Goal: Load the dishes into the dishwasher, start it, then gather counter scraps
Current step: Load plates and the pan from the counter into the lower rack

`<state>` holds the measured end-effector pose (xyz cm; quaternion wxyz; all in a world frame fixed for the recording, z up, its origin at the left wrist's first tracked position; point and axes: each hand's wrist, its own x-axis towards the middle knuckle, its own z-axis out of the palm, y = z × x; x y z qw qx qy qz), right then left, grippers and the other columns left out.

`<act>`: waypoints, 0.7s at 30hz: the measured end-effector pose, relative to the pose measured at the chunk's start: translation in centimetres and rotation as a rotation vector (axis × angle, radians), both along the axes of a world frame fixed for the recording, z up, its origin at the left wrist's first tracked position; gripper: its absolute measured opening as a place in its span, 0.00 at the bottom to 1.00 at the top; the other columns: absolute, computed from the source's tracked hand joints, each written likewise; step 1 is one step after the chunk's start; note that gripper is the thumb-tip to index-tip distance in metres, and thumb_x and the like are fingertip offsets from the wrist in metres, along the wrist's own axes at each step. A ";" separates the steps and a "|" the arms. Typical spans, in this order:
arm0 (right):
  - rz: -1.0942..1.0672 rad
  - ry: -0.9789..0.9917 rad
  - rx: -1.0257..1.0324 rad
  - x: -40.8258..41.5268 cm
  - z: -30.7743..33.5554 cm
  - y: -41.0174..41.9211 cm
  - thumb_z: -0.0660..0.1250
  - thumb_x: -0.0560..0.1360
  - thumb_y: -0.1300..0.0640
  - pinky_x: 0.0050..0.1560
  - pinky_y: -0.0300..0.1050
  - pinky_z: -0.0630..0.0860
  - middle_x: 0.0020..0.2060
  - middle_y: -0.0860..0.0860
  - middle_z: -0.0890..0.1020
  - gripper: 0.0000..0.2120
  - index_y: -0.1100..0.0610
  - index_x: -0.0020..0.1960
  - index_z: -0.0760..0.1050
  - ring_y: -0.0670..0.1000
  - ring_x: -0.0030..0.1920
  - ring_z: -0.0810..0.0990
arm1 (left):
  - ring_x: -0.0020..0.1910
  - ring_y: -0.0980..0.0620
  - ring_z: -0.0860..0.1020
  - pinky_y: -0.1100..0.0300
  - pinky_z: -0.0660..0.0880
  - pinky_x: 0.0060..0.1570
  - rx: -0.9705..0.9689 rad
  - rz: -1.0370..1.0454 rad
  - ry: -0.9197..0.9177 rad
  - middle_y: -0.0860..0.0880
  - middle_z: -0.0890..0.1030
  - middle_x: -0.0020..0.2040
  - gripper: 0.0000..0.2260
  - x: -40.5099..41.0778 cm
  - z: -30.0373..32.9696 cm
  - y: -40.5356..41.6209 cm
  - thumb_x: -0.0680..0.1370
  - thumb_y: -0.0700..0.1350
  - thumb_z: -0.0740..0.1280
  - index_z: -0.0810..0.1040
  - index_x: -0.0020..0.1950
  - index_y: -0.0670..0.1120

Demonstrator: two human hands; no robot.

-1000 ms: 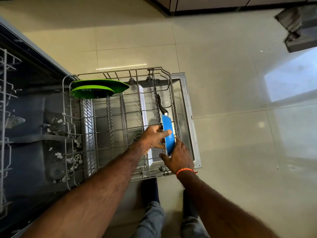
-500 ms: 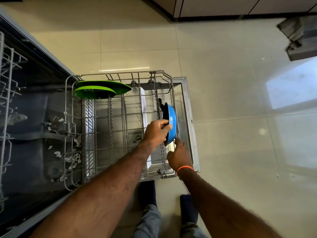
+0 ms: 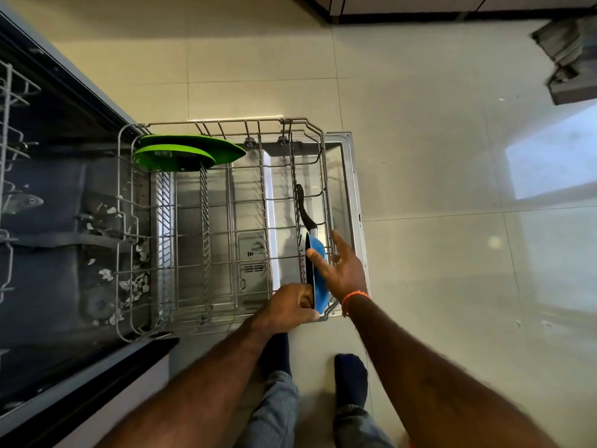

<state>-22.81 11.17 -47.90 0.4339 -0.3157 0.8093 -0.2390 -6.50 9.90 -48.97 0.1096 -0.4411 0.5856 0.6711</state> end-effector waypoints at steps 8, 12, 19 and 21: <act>0.003 0.055 0.034 2.6 0.3 1.3 0.63 0.79 0.38 0.66 0.48 0.74 0.70 0.52 0.74 0.30 0.51 0.76 0.66 0.51 0.64 0.76 | 0.48 0.49 0.84 0.51 0.82 0.49 0.060 0.336 -0.135 0.49 0.86 0.50 0.16 0.4 1.1 -2.2 0.77 0.31 0.62 0.82 0.56 0.49; 0.033 0.098 0.014 3.0 1.0 1.4 0.62 0.80 0.38 0.68 0.50 0.73 0.70 0.53 0.73 0.30 0.52 0.77 0.65 0.52 0.66 0.74 | 0.49 0.51 0.84 0.52 0.83 0.49 0.020 0.474 -0.110 0.51 0.85 0.51 0.09 -0.1 2.0 -3.8 0.83 0.47 0.64 0.80 0.61 0.49; 0.039 0.127 0.014 3.2 1.2 1.9 0.59 0.77 0.31 0.68 0.52 0.73 0.71 0.51 0.72 0.36 0.51 0.77 0.64 0.52 0.69 0.73 | 0.47 0.48 0.84 0.56 0.80 0.41 -0.016 0.505 -0.093 0.47 0.84 0.51 0.13 -1.5 2.4 -4.7 0.85 0.50 0.60 0.81 0.61 0.46; 0.025 0.137 0.012 3.1 1.0 2.2 0.55 0.79 0.32 0.70 0.54 0.72 0.72 0.51 0.71 0.33 0.51 0.77 0.64 0.52 0.71 0.71 | 0.47 0.48 0.84 0.54 0.81 0.41 -0.027 0.492 -0.113 0.48 0.85 0.51 0.13 -1.5 2.5 -5.0 0.84 0.51 0.60 0.81 0.61 0.47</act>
